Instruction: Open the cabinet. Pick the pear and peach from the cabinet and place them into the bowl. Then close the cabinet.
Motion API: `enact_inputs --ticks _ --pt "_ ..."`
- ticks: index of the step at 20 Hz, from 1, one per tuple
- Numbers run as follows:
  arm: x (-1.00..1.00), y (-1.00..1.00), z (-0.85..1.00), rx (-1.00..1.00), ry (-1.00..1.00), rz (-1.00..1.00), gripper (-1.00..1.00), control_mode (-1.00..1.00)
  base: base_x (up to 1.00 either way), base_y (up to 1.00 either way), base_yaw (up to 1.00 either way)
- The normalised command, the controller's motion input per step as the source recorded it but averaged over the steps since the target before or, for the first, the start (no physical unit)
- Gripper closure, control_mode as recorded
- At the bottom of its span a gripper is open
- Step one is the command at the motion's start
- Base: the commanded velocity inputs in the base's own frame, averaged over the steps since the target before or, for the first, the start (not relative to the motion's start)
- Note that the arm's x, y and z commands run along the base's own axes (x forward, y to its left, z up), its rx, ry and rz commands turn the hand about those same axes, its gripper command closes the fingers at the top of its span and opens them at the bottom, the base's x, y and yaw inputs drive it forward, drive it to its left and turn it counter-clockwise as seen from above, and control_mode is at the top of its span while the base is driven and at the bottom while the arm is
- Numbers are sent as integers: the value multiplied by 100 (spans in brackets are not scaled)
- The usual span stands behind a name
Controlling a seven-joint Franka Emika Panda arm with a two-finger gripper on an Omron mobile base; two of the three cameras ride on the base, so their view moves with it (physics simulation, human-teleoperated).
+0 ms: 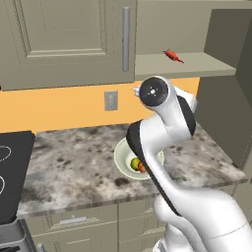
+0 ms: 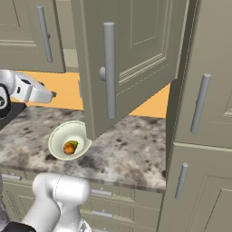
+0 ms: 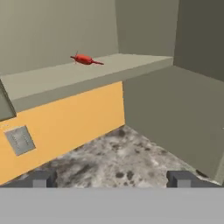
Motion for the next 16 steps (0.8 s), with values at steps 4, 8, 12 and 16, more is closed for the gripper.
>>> enact_inputs --ticks 4,8,12,16 --pt "-100 -100 0 11 -19 9 -100 -100 0 0 0" --pt "-100 -100 5 2 -31 9 -100 -100 0 0 0" --pt "-100 -99 15 2 -20 10 -100 -100 0 0 0" --pt "-92 -79 1 1 -13 14 -100 -100 0 0 0"
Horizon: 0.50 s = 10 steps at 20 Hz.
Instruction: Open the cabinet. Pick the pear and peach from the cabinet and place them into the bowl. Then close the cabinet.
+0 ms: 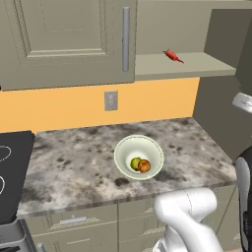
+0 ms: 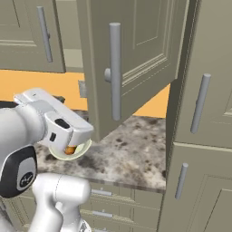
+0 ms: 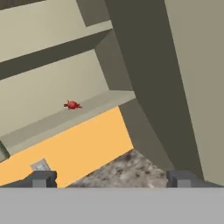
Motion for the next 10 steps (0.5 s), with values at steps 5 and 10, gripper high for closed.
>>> enact_inputs --ticks 5,10 --pt "-20 0 -7 -3 0 0 -100 -100 0 0 0" --pt "-99 42 -72 -30 -5 -1 -100 -100 0 0 0"
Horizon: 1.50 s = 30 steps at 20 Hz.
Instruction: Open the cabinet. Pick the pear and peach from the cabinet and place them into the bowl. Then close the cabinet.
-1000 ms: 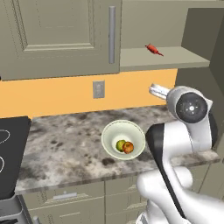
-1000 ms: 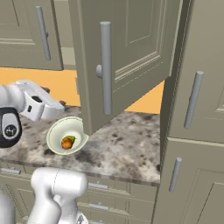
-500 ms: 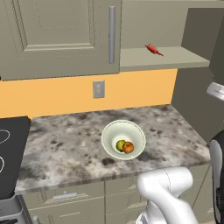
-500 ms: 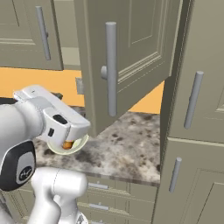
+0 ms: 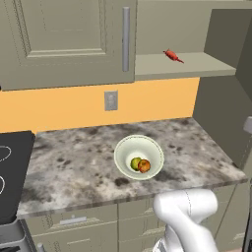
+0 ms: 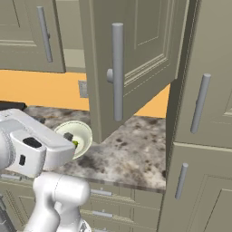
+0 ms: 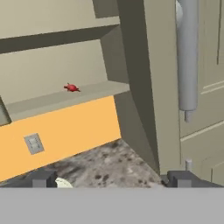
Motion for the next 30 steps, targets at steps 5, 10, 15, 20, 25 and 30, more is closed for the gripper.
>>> enact_inputs --ticks 5,10,15,20,25,30 --pt "-49 -22 -5 -3 -14 1 -100 -100 0 0 0" --pt "11 -71 0 3 -15 29 -100 -100 0 0 0" --pt "38 -20 0 0 -16 31 -100 -100 0 0 0" --pt "78 -16 -10 0 -18 26 -100 -100 0 0 0" --pt "100 -16 -24 7 -17 29 -100 -100 0 0 0" --pt "100 0 -34 15 -19 23 -100 -100 0 0 0"
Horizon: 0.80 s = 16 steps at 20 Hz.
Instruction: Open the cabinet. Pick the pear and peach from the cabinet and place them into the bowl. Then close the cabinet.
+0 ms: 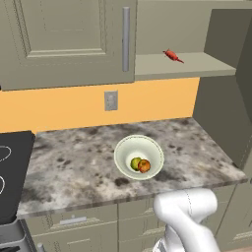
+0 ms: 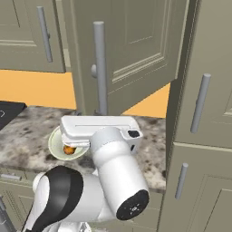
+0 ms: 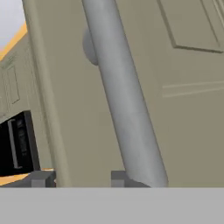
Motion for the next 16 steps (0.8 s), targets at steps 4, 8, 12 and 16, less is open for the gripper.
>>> enact_inputs --ticks 4,8,12,16 --pt "100 62 -36 18 -17 8 -100 -100 0 0 0" --pt "100 98 -28 16 -22 0 -100 -100 0 0 0" --pt "100 100 -12 14 -23 0 -100 -100 0 0 0" --pt "100 95 -11 16 -21 -1 -100 -100 0 0 0"
